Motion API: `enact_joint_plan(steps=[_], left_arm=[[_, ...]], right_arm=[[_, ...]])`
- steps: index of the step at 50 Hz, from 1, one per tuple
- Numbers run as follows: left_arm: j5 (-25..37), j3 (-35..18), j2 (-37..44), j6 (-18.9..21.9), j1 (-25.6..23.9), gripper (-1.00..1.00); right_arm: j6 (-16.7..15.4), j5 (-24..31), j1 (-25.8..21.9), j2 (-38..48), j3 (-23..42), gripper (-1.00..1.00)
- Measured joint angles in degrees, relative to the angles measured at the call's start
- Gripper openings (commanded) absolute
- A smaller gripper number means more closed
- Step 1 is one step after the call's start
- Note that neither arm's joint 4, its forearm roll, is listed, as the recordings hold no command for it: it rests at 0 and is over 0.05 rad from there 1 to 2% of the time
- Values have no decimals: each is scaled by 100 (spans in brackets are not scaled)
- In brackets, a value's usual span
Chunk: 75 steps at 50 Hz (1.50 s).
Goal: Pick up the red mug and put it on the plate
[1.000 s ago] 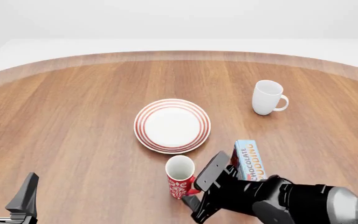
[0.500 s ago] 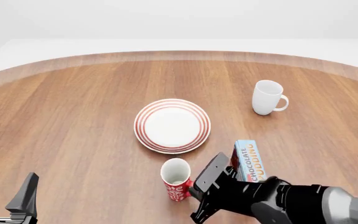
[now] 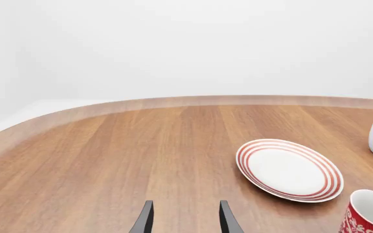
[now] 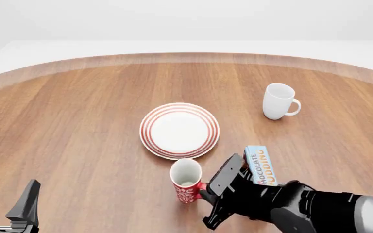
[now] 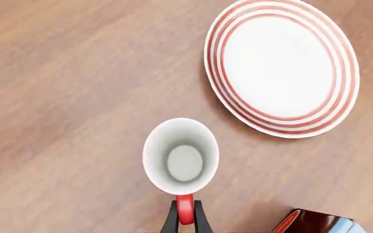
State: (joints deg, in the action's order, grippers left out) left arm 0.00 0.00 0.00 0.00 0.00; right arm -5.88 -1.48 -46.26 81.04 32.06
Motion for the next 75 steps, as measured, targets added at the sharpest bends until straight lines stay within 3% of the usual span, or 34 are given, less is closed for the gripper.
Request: enact_joint_plan(steps=[20,36,52,75], left_arm=[[0,0,0,0,0,100],[0,0,0,0,0,100],[0,0,0,0,0,100],[0,0,0,0,0,100]], right_arm=[[-334,808,193,-961,300,-100],[-526,1213,371,-1239,645,-100],[-573,1277,633,-1098,1060,-100],[-654,943,1089,-401,1766,-100]])
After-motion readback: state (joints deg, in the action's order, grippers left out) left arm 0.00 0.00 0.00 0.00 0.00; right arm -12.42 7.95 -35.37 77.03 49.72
